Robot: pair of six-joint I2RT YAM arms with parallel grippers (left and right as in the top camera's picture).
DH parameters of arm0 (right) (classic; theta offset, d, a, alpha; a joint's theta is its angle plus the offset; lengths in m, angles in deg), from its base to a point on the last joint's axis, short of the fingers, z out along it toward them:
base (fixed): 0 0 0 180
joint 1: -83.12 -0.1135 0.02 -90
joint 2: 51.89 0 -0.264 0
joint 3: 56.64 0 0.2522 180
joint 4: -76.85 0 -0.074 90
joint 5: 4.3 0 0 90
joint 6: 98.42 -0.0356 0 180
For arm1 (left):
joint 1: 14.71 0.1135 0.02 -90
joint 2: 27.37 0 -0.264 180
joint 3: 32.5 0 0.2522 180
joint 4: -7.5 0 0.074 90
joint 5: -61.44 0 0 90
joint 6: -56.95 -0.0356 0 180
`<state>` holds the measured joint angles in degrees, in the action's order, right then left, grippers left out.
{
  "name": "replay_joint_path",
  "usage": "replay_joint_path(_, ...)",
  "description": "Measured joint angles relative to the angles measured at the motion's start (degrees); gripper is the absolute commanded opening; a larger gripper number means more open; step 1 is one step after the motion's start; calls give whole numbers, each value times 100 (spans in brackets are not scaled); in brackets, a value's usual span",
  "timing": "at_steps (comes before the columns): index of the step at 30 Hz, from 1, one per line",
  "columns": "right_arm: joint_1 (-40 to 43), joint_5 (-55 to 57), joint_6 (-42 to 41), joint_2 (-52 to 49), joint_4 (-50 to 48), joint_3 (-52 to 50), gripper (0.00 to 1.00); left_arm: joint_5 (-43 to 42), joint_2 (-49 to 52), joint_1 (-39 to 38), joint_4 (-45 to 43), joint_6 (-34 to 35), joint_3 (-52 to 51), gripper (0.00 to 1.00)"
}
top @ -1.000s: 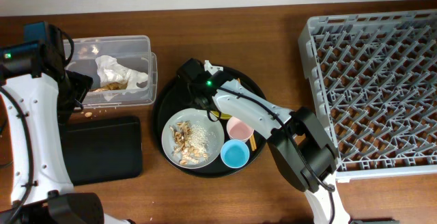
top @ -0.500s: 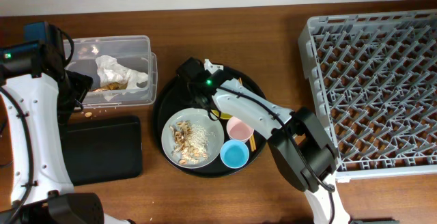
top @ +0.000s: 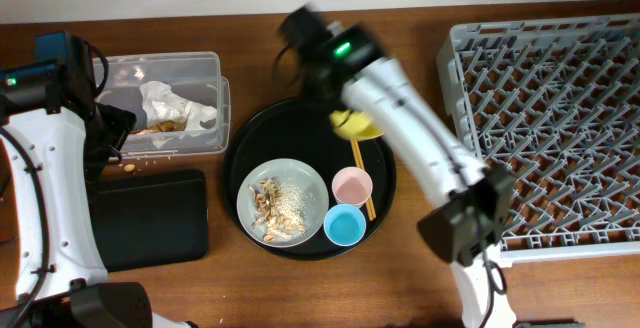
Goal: Sort waste into correct bins and load items into the dishwasher rack
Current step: 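Lift the yellow bowl with the right gripper over the grey rack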
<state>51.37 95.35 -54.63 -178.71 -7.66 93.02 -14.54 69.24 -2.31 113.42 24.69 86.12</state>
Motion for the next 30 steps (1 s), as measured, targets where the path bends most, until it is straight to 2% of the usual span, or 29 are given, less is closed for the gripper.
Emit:
replay_joint_path(5, 1744, -741, 841, 129, 671, 1384, 4, -2, 0, 0, -4, 0, 0, 99)
replay_joint_path(8, 2922, -1425, 1375, 291, 798, 1764, 4, -2, 0, 0, -4, 0, 0, 99)
replay_joint_path(12, 4378, -2457, 2354, 378, 866, 1784, 4, -2, 0, 2, -4, 0, 0, 99)
replay_joint_path(17, 5388, -3591, 3285, 389, 815, 1266, 4, -2, 0, 2, -4, 0, 0, 99)
replay_joint_path(23, 6330, -5084, 4057, 389, -439, -243, 4, 0, 0, 2, -4, 0, 0, 99)
replay_joint_path(30, 7138, -7952, 4336, 376, -3742, -2603, 4, -2, 0, 0, -4, 0, 0, 99)
